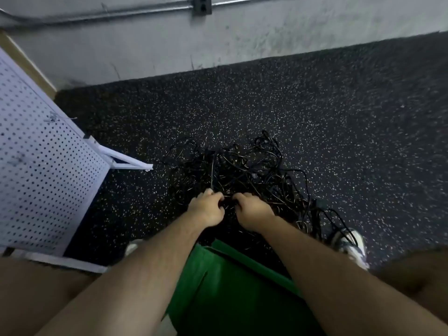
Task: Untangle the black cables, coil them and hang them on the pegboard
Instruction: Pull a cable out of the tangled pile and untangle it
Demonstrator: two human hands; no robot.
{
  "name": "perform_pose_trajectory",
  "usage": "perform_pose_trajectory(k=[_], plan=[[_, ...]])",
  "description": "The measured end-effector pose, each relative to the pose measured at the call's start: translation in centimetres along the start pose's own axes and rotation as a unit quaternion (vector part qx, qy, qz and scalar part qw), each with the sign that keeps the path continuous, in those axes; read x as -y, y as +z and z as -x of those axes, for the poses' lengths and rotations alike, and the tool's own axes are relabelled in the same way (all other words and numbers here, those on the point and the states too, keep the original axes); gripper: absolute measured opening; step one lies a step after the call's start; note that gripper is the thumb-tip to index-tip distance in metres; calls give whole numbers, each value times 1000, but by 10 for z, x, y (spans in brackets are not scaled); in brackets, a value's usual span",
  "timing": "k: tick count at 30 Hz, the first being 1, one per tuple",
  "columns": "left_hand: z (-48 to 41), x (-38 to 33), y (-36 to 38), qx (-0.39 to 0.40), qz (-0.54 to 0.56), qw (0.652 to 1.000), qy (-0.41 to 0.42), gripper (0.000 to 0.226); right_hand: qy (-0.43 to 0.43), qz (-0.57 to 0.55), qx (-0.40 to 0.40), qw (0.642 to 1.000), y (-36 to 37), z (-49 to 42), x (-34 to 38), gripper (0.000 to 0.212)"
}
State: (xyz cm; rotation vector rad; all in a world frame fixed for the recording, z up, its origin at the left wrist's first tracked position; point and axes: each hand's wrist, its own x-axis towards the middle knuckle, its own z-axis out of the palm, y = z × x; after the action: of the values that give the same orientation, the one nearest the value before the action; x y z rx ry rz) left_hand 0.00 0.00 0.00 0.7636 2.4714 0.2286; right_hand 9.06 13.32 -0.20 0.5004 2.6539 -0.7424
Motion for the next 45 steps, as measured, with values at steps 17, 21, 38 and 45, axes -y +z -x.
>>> perform_pose_trajectory(k=[17,21,38,45], plan=[[-102,3,11,-124,217,955,-161,13,92,-73,-33,993,6,-86,5,49],[-83,-6,-15,-168,340,917,-124,42,60,-141,-87,984,-14,-89,17,62],[60,-49,-265,-305,367,868,137,33,-128,-155,-113,973,-255,17,55,27],[59,-77,-267,-313,544,769,125,31,-155,-213,-57,963,-283,33,62,23]])
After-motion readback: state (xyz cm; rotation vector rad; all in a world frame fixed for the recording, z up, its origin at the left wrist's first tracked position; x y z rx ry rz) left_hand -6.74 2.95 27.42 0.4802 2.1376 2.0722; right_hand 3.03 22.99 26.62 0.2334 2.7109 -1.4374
